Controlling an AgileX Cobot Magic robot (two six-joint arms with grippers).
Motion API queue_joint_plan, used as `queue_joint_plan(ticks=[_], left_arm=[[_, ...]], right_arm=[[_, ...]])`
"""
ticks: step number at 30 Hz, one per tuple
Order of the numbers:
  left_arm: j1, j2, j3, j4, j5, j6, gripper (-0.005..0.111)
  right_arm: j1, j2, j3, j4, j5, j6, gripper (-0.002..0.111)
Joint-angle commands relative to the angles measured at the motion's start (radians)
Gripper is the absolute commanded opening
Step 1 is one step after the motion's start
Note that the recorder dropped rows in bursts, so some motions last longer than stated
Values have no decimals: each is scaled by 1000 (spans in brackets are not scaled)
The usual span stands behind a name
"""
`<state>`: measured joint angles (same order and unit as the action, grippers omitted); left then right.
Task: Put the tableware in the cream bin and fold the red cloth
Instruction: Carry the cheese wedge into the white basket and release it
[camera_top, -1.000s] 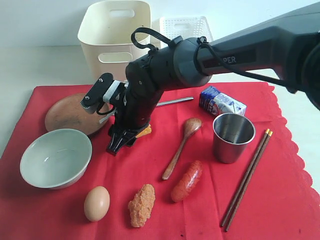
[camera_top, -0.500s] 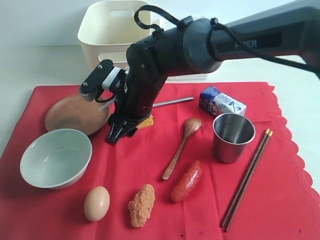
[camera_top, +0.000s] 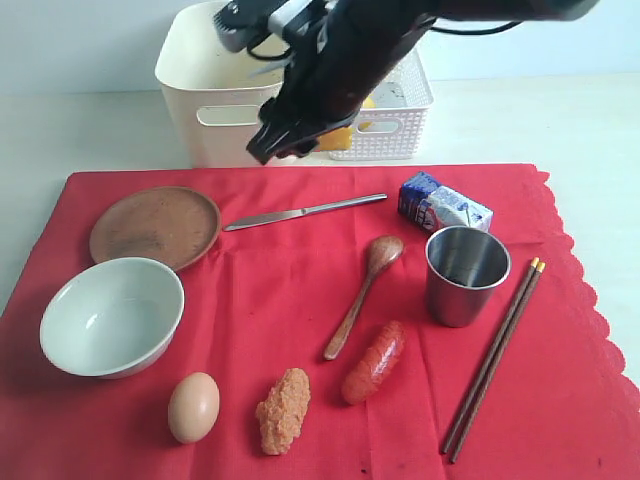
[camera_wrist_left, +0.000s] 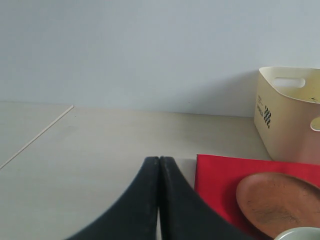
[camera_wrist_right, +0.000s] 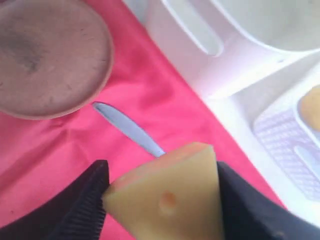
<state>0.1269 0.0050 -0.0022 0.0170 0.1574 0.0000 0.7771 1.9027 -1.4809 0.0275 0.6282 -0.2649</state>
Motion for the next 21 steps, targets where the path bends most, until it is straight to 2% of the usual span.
queue_joint_plan(ticks=[1, 12, 21], left_arm=[[2, -5, 2, -6, -3, -7, 1], [2, -5, 2, -6, -3, -7, 1], [2, -5, 2, -6, -3, -7, 1]], right_arm=[[-80, -33, -3, -1, -33, 8, 0], [-257, 16, -3, 21, -217, 33, 0], [-289, 109, -5, 23, -438, 33, 0]])
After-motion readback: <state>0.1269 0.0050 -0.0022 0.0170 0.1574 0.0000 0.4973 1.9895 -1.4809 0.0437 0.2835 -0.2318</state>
